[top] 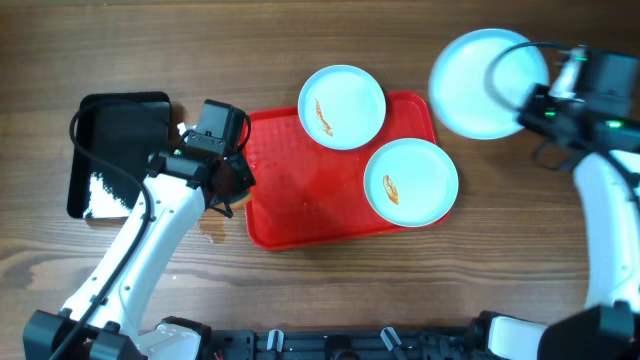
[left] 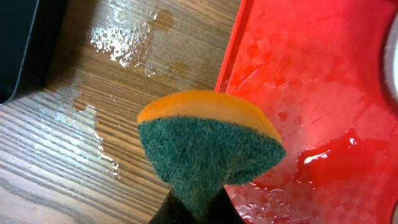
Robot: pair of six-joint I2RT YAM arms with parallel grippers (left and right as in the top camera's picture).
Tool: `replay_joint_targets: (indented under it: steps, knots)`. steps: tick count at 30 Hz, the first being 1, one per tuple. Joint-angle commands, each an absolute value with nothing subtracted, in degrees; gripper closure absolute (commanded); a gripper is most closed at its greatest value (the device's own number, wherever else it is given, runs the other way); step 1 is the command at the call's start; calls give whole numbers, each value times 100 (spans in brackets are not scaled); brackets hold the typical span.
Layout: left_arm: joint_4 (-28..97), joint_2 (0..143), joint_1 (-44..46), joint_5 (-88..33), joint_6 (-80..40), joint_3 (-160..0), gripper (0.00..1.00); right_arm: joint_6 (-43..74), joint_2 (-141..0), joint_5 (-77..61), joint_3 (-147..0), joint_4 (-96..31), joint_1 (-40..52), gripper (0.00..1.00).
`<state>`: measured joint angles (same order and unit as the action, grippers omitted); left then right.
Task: Clean dirty plates on tray and stack at the side
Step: 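Carry the plate right and set it on the table, right gripper, then reach the right gripper to the upper plate's rim and tilt it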
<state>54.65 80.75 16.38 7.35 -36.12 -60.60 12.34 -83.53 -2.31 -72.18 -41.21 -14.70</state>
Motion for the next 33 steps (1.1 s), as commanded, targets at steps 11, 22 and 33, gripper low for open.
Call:
replay_joint_targets:
  steps: [11, 22, 33]
  knots:
    - [5295, 8112, 1612, 711, -3603, -6001, 96, 1540, -10186, -1035, -7150, -3699, -2589, 96]
    - [5166, 8112, 1612, 711, -3603, -6001, 96, 1542, -10291, -1286, -7150, -3673, -2589, 51]
    - [5144, 8112, 1612, 707, -3605, -6001, 96, 1081, -10291, -6257, -7155, -2967, -2099, 43]
